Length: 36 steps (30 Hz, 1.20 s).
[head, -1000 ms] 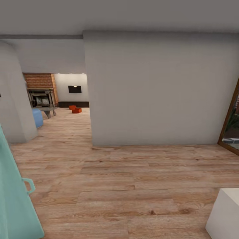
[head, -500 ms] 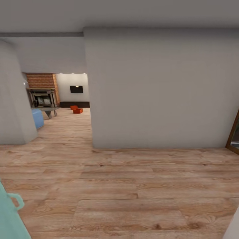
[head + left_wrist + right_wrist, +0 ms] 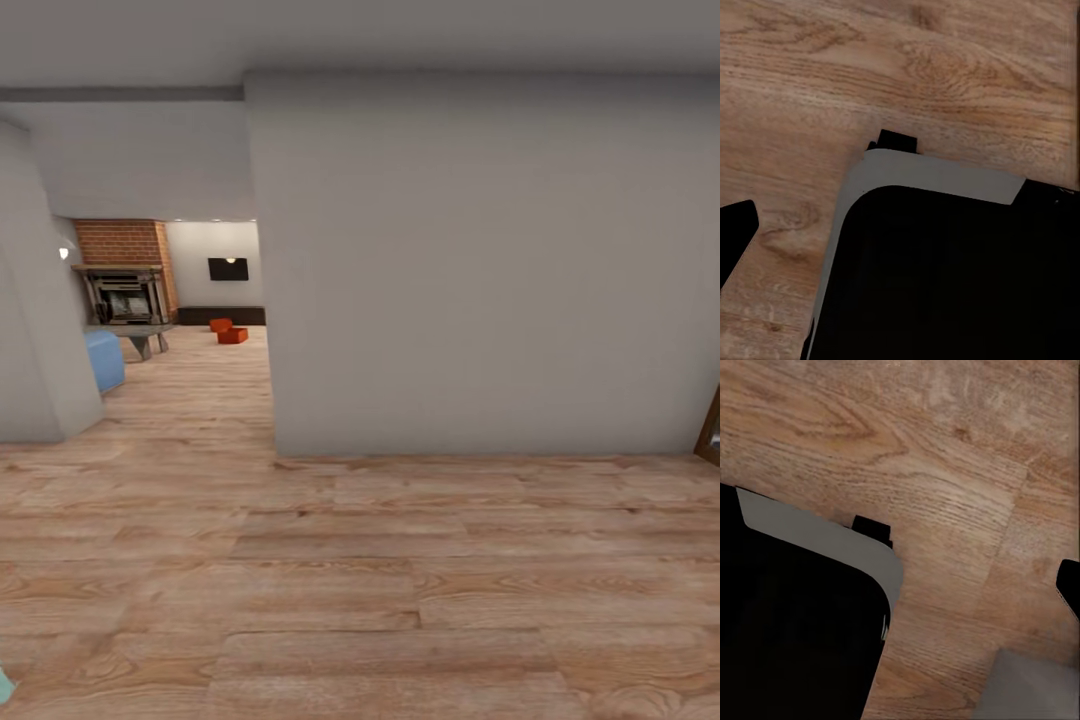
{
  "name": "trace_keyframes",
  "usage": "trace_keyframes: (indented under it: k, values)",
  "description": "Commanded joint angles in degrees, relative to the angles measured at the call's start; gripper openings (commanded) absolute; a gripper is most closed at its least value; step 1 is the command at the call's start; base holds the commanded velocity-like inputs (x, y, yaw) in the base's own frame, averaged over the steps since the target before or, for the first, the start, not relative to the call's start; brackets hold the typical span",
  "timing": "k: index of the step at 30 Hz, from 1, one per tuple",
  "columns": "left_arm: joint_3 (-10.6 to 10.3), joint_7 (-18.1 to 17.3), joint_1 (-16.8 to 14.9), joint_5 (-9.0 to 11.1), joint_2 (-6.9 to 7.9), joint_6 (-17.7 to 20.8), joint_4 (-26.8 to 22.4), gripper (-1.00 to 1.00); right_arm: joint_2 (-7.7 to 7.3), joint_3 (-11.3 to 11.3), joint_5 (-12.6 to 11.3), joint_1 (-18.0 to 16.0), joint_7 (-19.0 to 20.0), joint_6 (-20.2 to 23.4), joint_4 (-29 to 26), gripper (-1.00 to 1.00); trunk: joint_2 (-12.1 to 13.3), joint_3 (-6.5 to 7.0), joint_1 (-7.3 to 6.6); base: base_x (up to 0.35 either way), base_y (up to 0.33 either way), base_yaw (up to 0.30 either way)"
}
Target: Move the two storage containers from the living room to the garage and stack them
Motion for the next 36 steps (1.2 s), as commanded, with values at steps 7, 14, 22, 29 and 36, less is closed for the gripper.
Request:
trace_keyframes:
  k: [7, 14, 22, 29, 36]
  values:
    - [0.03, 0.08, 0.00, 0.60, 0.01, 0.24, -0.11, 1.00, 0.19, 0.35, -0.29, -0.07, -0.12, -0.46, 0.18, 1.00, -0.03, -0.06, 0.04, 0.324, 0.000, 0.000]
    - [0.07, 0.08, 0.02, 0.59, 0.01, 0.24, -0.11, 1.00, 0.09, 0.27, -0.20, -0.07, -0.14, -0.53, 0.18, 1.00, -0.03, -0.06, 0.04, 0.324, 0.000, 0.000]
    - [0.06, 0.08, 0.01, 0.59, 0.01, 0.24, -0.11, 1.00, 0.01, 0.26, -0.20, -0.07, -0.15, -0.57, 0.18, 1.00, -0.03, -0.06, 0.04, 0.324, 0.000, 0.107]
    - [0.07, 0.08, 0.00, 0.59, 0.00, 0.24, -0.11, 1.00, 0.00, 0.26, -0.20, -0.07, -0.20, -0.61, 0.18, 1.00, -0.03, -0.06, 0.04, 0.324, 0.000, 0.259]
    - [0.07, 0.08, 0.00, 0.59, -0.01, 0.24, -0.11, 1.00, 0.00, 0.26, -0.20, -0.07, -0.21, -0.62, 0.18, 1.00, -0.03, -0.06, 0.04, 0.324, 0.000, 0.271]
